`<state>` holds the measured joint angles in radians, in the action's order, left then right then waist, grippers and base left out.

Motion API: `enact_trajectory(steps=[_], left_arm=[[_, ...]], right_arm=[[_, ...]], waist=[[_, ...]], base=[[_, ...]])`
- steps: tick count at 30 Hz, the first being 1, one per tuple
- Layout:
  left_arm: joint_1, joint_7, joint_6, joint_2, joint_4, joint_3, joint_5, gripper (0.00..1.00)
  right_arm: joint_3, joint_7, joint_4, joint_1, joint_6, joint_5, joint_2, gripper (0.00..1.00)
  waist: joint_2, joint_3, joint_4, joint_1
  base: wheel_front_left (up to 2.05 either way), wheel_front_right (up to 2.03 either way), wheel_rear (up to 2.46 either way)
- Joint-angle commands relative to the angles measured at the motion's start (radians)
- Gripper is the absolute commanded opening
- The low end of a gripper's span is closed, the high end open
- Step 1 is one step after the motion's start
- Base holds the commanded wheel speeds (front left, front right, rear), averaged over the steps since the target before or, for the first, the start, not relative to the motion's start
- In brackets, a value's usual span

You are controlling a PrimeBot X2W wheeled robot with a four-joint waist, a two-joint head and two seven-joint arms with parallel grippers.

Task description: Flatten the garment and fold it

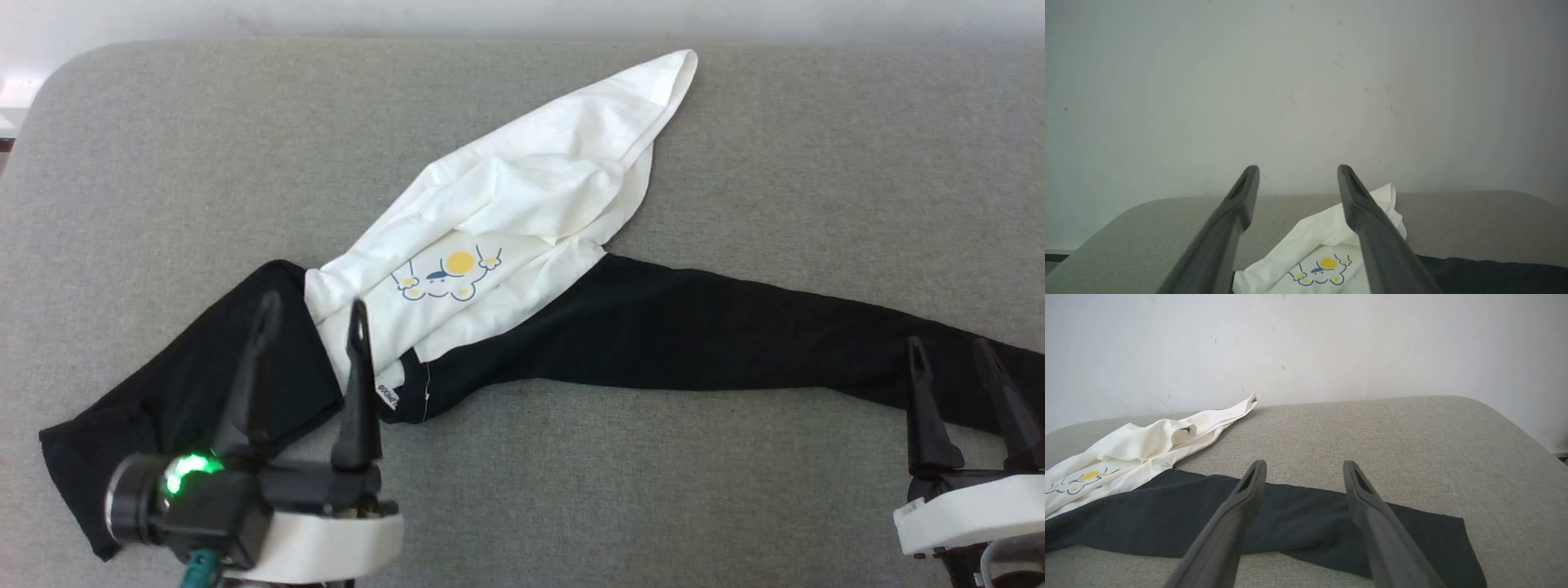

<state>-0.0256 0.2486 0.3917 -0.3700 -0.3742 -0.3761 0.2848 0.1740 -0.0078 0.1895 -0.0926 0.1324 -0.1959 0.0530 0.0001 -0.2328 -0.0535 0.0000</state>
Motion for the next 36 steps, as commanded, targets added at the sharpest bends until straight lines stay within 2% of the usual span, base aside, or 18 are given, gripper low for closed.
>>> enact_trajectory(steps=[1, 10, 13, 18, 22, 28, 34, 35, 36], left_arm=[[0.025, 0.009, 0.010, 0.011, 0.024, -0.004, -0.015, 1.00], [0.034, 0.013, -0.005, 0.041, 0.058, 0.015, -0.046, 1.00], [0.026, 0.013, -0.022, 0.052, 0.065, 0.017, -0.048, 1.00], [0.007, 0.013, -0.046, 0.080, 0.075, 0.013, -0.054, 1.00], [-0.002, 0.013, -0.062, 0.105, 0.084, 0.011, -0.060, 1.00], [-0.009, 0.013, -0.087, 0.132, 0.097, 0.012, -0.070, 1.00], [-0.009, 0.013, -0.110, 0.142, 0.117, 0.010, -0.087, 1.00], [-0.010, 0.013, -0.114, 0.142, 0.122, 0.009, -0.089, 1.00], [-0.011, 0.013, -0.118, 0.143, 0.127, 0.009, -0.089, 1.00]], right_arm=[[-0.002, 0.006, 0.004, -0.007, -0.002, -0.002, -0.001, 1.00], [-0.078, 0.085, 0.031, 0.080, -0.002, -0.023, 0.111, 1.00], [-0.112, 0.162, 0.009, 0.140, -0.002, -0.070, 0.184, 1.00], [-0.197, 0.359, -0.074, 0.211, -0.002, -0.144, 0.328, 1.00], [-0.254, 0.477, -0.142, 0.241, -0.002, -0.183, 0.415, 1.00], [-0.310, 0.555, -0.244, 0.250, -0.002, -0.181, 0.482, 1.00], [-0.375, 0.651, -0.310, 0.248, -0.002, -0.205, 0.496, 1.00], [-0.380, 0.647, -0.311, 0.252, -0.002, -0.201, 0.499, 0.44], [-0.377, 0.634, -0.314, 0.258, -0.002, -0.193, 0.498, 0.11]], waist=[[-0.0001, 0.001, 0.000, 0.0000], [-0.0001, -0.013, -0.014, 0.0000], [-0.0001, -0.025, -0.020, 0.0000], [-0.0001, -0.054, -0.037, 0.0000], [-0.0001, -0.078, -0.057, 0.0000], [-0.0001, -0.100, -0.090, 0.0000], [-0.0001, -0.100, -0.101, 0.0000], [-0.0001, -0.097, -0.100, 0.0000], [-0.0001, -0.092, -0.098, 0.0000]], base=[[0.00, 0.00, 0.00], [0.00, 0.00, 0.00], [0.00, 0.00, 0.00], [0.00, 0.00, 0.00], [0.00, 0.00, 0.00], [0.00, 0.00, 0.00], [0.00, 0.00, 0.00], [0.00, 0.00, 0.00], [0.00, 0.00, 0.00]])
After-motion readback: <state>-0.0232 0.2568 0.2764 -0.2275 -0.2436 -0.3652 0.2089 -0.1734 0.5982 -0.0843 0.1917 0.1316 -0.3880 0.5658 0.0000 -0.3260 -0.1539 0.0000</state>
